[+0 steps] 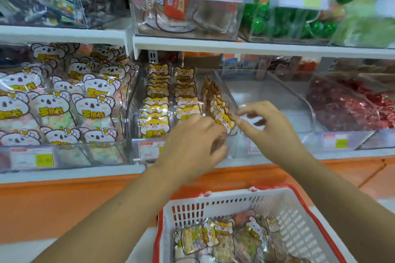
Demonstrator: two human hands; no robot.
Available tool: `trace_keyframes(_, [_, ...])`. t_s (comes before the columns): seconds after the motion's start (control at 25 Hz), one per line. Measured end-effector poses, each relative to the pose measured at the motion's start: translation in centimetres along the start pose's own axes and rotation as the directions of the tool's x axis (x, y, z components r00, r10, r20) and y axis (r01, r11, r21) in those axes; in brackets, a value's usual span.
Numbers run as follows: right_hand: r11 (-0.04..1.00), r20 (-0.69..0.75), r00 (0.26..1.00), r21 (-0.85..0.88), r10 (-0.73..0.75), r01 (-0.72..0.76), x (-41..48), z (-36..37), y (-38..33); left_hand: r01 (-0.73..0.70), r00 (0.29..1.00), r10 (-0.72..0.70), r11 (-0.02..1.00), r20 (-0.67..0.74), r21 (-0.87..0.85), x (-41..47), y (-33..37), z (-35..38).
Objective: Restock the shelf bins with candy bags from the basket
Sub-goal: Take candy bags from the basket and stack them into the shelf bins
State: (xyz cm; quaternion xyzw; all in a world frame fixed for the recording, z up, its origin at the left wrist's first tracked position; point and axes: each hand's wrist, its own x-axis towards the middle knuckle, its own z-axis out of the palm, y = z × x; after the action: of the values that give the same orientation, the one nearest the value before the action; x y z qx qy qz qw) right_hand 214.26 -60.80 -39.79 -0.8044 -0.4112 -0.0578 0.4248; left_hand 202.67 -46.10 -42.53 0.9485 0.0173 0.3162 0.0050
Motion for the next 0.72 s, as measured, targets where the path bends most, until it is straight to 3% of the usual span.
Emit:
trace_keyframes(0.08, [0.991, -0.029, 0.996, 0.109, 0.082, -0.078, -3.9, -0.8, 1.2, -0.039, 0.997, 0.039, 0.999, 0.060, -0.007, -2.5, 2.7, 0.4])
trace_keyframes(0.16, [0.955, 0.067, 0.973, 0.190, 0.221, -0.230, -7.5, -1.0, 3.8, 0.075, 0.946, -0.037, 0.992, 0.323, -0.104, -5.1, 5.0, 1.5])
trace_keyframes(0.24, [0.894, 0.290, 0.889, 0.175, 0.353, -0.412, -10.7, -0.5, 6.9, 0.246, 0.830, -0.124, 0.956, 0.544, -0.159, -7.9, 6.4, 3.7])
trace_keyframes(0.36, [0.826, 0.527, 0.691, -0.038, 0.495, -0.562, -15.4, 1.6, 11.9, 0.444, 0.623, -0.201, 0.886, 0.756, -0.130, -11.7, 7.9, 7.8])
trace_keyframes(0.52, [0.690, 0.602, 0.460, -0.220, 0.653, -0.690, -19.7, 5.2, 17.2, 0.585, 0.435, -0.198, 0.804, 0.879, -0.108, -16.1, 9.7, 12.5])
trace_keyframes(0.72, [0.524, 0.599, 0.297, -0.246, 0.744, -0.815, -22.2, 8.7, 19.6, 0.802, 0.287, -0.297, 0.594, 0.911, -0.059, -20.3, 10.5, 16.2])
